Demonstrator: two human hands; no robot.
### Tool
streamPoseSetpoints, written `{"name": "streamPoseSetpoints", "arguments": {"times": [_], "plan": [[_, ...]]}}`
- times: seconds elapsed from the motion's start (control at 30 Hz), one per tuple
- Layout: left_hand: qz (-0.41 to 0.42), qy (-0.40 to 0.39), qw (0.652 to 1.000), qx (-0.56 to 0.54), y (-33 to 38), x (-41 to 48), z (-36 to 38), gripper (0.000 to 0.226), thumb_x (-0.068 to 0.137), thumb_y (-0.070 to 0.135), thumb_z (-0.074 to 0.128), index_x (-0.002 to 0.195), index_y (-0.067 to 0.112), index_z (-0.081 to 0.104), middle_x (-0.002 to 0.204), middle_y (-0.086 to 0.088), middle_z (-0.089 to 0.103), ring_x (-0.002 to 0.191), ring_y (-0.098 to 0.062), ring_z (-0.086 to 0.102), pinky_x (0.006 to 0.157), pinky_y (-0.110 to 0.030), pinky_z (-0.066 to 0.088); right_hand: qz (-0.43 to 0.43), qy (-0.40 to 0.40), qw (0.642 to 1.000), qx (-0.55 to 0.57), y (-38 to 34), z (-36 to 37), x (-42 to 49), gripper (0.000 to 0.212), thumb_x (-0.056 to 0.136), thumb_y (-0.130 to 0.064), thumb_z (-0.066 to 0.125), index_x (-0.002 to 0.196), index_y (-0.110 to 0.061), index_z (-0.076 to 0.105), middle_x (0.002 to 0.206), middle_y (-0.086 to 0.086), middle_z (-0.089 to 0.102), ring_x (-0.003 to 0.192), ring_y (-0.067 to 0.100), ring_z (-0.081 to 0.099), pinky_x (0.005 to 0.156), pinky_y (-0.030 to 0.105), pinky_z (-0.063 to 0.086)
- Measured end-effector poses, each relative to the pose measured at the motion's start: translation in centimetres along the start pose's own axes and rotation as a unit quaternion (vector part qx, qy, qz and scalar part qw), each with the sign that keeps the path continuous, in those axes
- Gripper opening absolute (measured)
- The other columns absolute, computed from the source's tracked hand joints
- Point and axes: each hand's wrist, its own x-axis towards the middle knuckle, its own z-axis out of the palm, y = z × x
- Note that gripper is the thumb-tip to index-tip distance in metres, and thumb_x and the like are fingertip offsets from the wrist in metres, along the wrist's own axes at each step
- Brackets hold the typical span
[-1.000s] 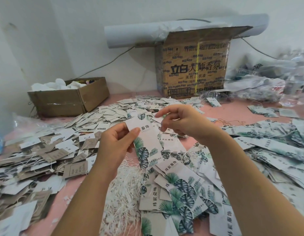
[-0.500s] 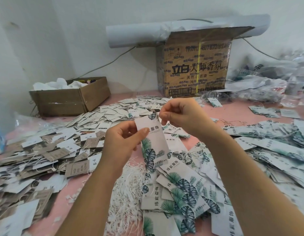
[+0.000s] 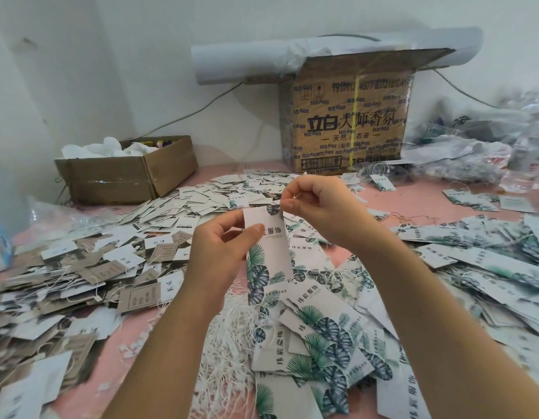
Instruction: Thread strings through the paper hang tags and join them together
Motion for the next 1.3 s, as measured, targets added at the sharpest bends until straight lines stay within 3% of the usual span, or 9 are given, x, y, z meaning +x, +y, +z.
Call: {"name": "streamPoseSetpoints", "arguments": {"times": [0.17,0.33,0.47,0.77,0.93,1.1,1.17,1.23,1.3], "plan": [[0.011,-0.012,1.000,-0.009,0.2,-0.1,0.3,0.037,0.084,0.005,0.064,0.073,0.038,0.075,0.076,0.003,0.073,0.069,-0.010,0.068,0.059,-0.019,0.054,-0.014,0.026,0.999,-0.039,-0.5,0.9,0.1,0.015,0.088,-0.004,0.059,0.080,-0.016,0.060,0.065,-0.013,0.046,0.055,-0.001,0.040,0.055,0.011,0.032],[0.023,-0.015,1.000,-0.005,0.3,-0.1,0.5,0.038,0.086,0.004,0.062,0.073,0.037,0.074,0.074,0.002,0.072,0.068,-0.011,0.067,0.066,-0.028,0.057,-0.075,0.045,0.988,-0.126,-1.1,1.3,0.1,0.006,0.087,-0.007,0.060,0.087,-0.004,0.065,0.079,-0.006,0.050,0.074,0.009,0.042,0.064,0.012,0.032],[0.028,-0.005,1.000,-0.007,0.3,0.0,0.4,0.037,0.086,0.004,0.062,0.074,0.036,0.074,0.076,0.003,0.072,0.071,-0.011,0.067,0.066,-0.026,0.056,-0.101,0.048,0.977,-0.179,-1.1,1.4,0.0,0.009,0.089,-0.010,0.058,0.090,-0.004,0.064,0.085,-0.005,0.049,0.081,0.010,0.043,0.070,0.021,0.032],[0.037,-0.003,0.999,-0.008,0.2,0.1,0.3,0.038,0.086,0.003,0.062,0.073,0.036,0.074,0.075,0.007,0.072,0.069,-0.009,0.068,0.060,-0.020,0.055,-0.116,0.040,0.965,-0.231,-1.1,1.8,-0.1,0.012,0.090,-0.014,0.056,0.094,-0.005,0.064,0.093,0.006,0.060,0.085,0.015,0.046,0.071,0.023,0.031],[0.043,0.000,0.999,0.003,0.3,0.1,0.3,0.036,0.085,0.002,0.063,0.073,0.034,0.073,0.076,0.009,0.072,0.069,-0.007,0.067,0.060,-0.018,0.053,-0.112,0.038,0.965,-0.233,-1.2,1.9,-0.1,0.013,0.091,-0.016,0.055,0.094,-0.007,0.063,0.092,0.004,0.058,0.081,0.010,0.041,0.070,0.024,0.031],[0.057,-0.005,0.998,0.006,0.3,0.1,0.5,0.019,0.084,0.014,0.066,0.086,0.032,0.070,0.078,0.011,0.071,0.072,-0.004,0.063,0.061,-0.016,0.052,-0.093,0.047,0.973,-0.205,-1.4,1.9,-0.1,0.013,0.091,-0.018,0.055,0.093,-0.008,0.064,0.089,0.000,0.058,0.081,0.011,0.046,0.073,0.025,0.037],[0.048,-0.005,0.998,-0.030,0.3,0.1,0.4,0.014,0.087,0.021,0.058,0.089,0.028,0.070,0.078,0.009,0.071,0.072,-0.005,0.064,0.059,-0.017,0.051,-0.074,0.056,0.984,-0.152,-1.6,1.9,-0.1,0.012,0.090,-0.018,0.057,0.090,-0.009,0.065,0.083,-0.003,0.058,0.077,0.010,0.050,0.070,0.020,0.040],[0.035,-0.009,0.997,-0.075,0.2,0.2,0.3,0.024,0.095,0.019,0.047,0.090,0.023,0.070,0.078,0.004,0.071,0.071,-0.007,0.064,0.058,-0.018,0.051,-0.054,0.063,0.991,-0.109,-1.7,1.9,-0.1,0.011,0.089,-0.019,0.060,0.087,-0.011,0.067,0.071,-0.014,0.053,0.067,-0.002,0.048,0.062,0.010,0.038],[0.030,-0.006,0.996,-0.089,0.1,0.3,0.1,0.023,0.093,0.015,0.049,0.087,0.022,0.070,0.079,0.003,0.072,0.073,-0.009,0.064,0.061,-0.021,0.053,-0.045,0.068,0.994,-0.078,-1.7,2.1,-0.1,0.009,0.087,-0.017,0.062,0.083,-0.012,0.067,0.056,-0.021,0.046,0.057,-0.011,0.046,0.056,0.005,0.034]]}}
